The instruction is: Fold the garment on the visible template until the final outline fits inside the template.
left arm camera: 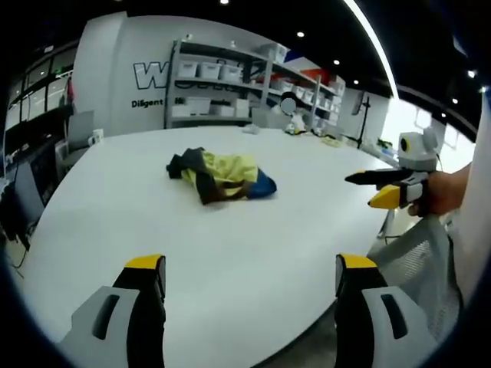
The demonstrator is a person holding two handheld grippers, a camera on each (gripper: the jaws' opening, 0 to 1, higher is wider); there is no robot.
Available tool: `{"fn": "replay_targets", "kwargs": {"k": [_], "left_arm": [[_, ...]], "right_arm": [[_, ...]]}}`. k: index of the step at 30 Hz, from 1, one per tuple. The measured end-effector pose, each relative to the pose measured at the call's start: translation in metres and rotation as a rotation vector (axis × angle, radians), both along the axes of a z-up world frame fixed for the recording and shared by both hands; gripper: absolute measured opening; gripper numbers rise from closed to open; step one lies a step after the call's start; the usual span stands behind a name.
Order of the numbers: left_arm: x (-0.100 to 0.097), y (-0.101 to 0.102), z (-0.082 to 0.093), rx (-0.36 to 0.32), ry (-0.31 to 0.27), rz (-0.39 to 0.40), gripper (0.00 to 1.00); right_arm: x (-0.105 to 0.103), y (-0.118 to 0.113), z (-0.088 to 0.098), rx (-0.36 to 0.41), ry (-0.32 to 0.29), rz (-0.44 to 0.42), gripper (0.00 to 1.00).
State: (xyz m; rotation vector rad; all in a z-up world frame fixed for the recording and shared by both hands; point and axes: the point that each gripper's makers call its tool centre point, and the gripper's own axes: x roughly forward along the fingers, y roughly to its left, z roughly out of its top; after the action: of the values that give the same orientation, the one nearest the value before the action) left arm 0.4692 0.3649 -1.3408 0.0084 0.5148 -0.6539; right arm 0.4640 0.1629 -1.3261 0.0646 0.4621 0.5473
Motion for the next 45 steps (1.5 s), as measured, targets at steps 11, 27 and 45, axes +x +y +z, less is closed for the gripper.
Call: {"fn": "replay_targets", "kwargs": {"k": [11,27,45], "left_arm": [[-0.0002,-0.0004,0.0004,-0.003,0.000,-0.001,0.92],[0.0002,-0.0009,0.0016,0.001,-0.006,-0.004,0.92],[-0.0007,-0.0018,0.0010,0.008,-0.008,-0.011,0.92]], "right_arm": [[0.0001,0.0001,0.0000,0.002,0.000,-0.002,0.97],[0.0002,-0.0001,0.0005,-0.002,0.001,0.001,0.96],[0.0001,0.0000,-0.0001,-0.003,0.002,0.003,0.95]]}}
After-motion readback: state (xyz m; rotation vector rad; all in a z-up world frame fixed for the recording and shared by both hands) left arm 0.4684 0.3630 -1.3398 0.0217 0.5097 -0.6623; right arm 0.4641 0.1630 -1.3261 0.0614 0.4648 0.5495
